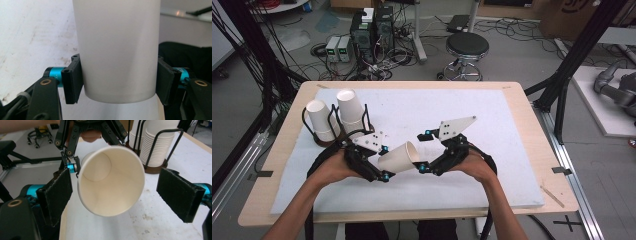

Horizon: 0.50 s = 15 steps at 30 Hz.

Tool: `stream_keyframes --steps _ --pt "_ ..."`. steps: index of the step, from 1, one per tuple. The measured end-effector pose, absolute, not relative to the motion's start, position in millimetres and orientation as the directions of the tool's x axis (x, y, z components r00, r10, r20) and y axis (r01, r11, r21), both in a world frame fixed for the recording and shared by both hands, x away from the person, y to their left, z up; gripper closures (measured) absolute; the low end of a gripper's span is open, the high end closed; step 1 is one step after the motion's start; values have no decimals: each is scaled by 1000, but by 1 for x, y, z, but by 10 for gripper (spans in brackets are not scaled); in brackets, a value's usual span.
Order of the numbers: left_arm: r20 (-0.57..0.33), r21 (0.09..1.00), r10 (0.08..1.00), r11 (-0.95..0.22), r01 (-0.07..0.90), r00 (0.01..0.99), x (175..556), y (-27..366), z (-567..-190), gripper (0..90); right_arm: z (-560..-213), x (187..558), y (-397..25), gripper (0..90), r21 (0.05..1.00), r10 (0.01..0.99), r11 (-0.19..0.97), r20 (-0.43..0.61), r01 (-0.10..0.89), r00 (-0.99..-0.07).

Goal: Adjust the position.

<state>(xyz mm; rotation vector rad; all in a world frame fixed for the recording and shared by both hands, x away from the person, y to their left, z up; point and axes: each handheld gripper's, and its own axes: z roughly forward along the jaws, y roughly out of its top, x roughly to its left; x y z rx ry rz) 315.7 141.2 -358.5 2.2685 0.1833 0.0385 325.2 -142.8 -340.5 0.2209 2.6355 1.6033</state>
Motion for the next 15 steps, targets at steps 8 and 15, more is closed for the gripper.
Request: stream_keyframes --steps 8,15 --pt "-43 826 163 -549 127 986 310 154 -364 336 -349 318 -143 139 915 146 388 54 107 -988" --pt "-46 886 173 -449 120 984 307 166 -361 336 -352 315 -147 139 934 161 335 77 128 -984"
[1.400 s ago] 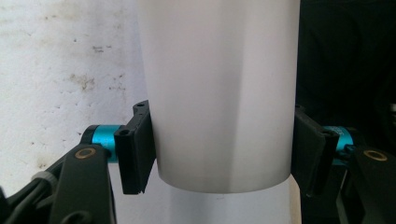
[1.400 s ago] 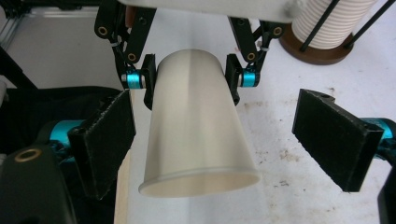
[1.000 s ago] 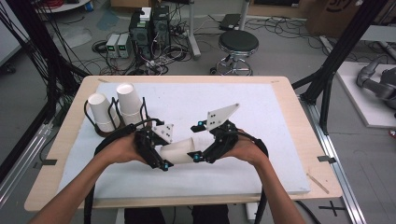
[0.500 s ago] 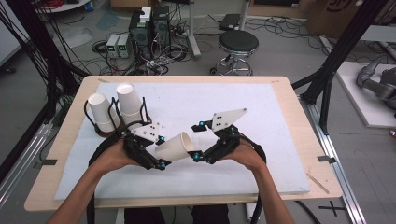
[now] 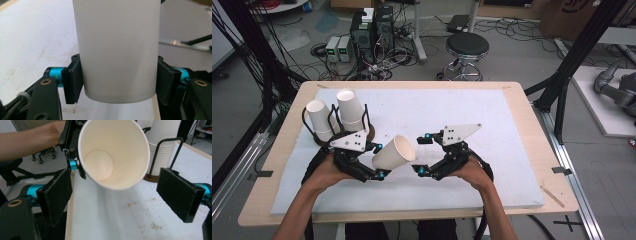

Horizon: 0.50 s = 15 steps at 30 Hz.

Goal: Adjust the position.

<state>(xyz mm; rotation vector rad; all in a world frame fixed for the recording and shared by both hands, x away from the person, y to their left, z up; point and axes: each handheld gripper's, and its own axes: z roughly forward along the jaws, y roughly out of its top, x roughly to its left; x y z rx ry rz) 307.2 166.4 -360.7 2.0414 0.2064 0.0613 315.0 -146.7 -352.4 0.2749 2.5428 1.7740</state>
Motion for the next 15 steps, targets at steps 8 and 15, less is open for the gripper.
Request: stream_keyframes --steps 8,15 --pt "-56 927 170 -357 114 984 304 172 -360 337 -353 314 -147 139 945 163 296 94 140 -982" --pt "-85 957 159 -261 125 984 303 167 -369 337 -352 314 -148 139 955 153 264 99 137 -983"
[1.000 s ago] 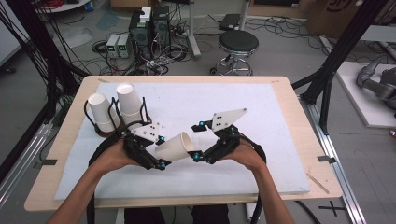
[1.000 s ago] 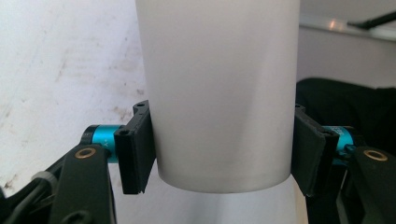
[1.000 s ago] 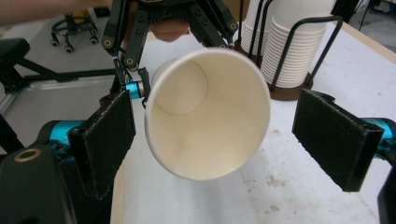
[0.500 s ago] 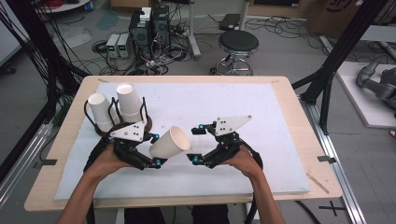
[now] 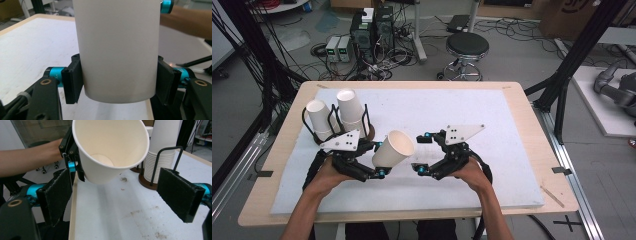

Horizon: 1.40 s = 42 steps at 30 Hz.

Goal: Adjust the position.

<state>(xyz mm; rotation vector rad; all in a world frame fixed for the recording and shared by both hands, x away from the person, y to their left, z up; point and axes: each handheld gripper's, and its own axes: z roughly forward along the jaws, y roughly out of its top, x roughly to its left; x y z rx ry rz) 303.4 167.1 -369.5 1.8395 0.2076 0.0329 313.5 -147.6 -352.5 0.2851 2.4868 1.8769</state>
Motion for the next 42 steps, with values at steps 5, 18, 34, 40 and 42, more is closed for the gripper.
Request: stream_keyframes --steps 5,18,34,40,42 --pt "-107 959 152 -245 142 983 304 164 -377 337 -353 313 -147 140 955 144 258 115 149 -983" --pt "-103 956 127 -260 133 987 303 150 -380 337 -364 320 -133 141 957 92 228 161 178 -983" --pt "-93 957 96 -266 115 991 301 141 -382 339 -367 324 -122 238 967 -9 176 189 184 -982" --pt "-84 957 93 -271 106 992 301 141 -382 342 -366 322 -123 265 968 -15 176 183 178 -983" --pt "-84 957 94 -271 106 992 300 140 -382 342 -366 322 -123 270 968 -14 180 181 176 -983"
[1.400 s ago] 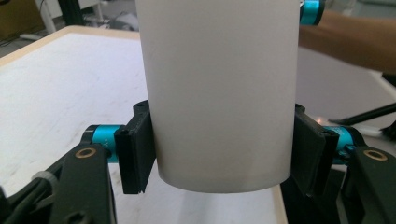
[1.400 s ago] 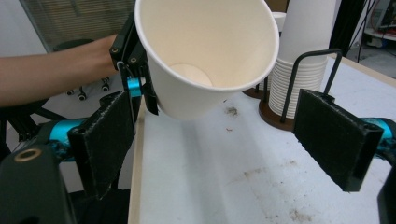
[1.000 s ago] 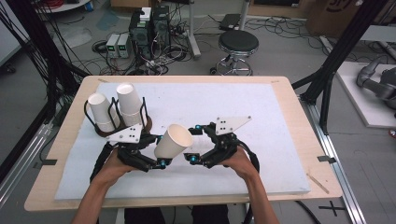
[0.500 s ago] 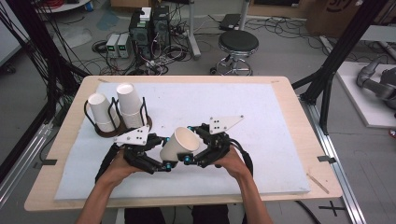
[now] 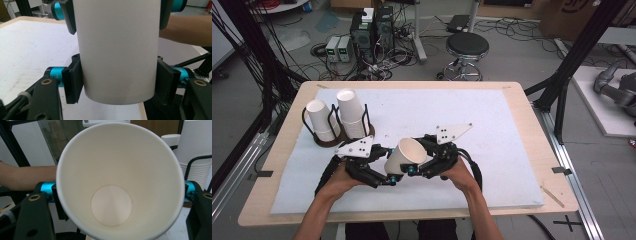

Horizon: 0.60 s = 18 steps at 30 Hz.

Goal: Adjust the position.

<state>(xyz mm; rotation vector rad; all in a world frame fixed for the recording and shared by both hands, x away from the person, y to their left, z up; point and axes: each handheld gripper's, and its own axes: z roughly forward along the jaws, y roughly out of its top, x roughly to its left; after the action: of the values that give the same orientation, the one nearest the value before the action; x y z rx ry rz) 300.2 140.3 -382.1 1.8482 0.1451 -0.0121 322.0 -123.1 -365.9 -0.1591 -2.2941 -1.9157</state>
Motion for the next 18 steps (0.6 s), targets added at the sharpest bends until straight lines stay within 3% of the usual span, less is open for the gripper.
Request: stream_keyframes --steps 8,9,11,13,18 --pt "-78 958 103 -268 103 992 299 140 -382 338 -365 321 -124 278 967 -8 183 185 180 -983" --pt "-66 960 118 -265 95 991 298 139 -382 319 -365 321 -124 278 967 -7 182 184 179 -983" --pt "-67 961 134 -259 100 989 297 138 -383 160 -365 320 -124 278 968 3 180 178 175 -984" --pt "-81 960 139 -253 115 987 298 139 -383 64 -365 321 -126 278 969 13 176 176 175 -984" --pt "-84 965 151 -236 118 985 298 144 -383 48 -363 323 -130 278 971 24 165 172 174 -985"
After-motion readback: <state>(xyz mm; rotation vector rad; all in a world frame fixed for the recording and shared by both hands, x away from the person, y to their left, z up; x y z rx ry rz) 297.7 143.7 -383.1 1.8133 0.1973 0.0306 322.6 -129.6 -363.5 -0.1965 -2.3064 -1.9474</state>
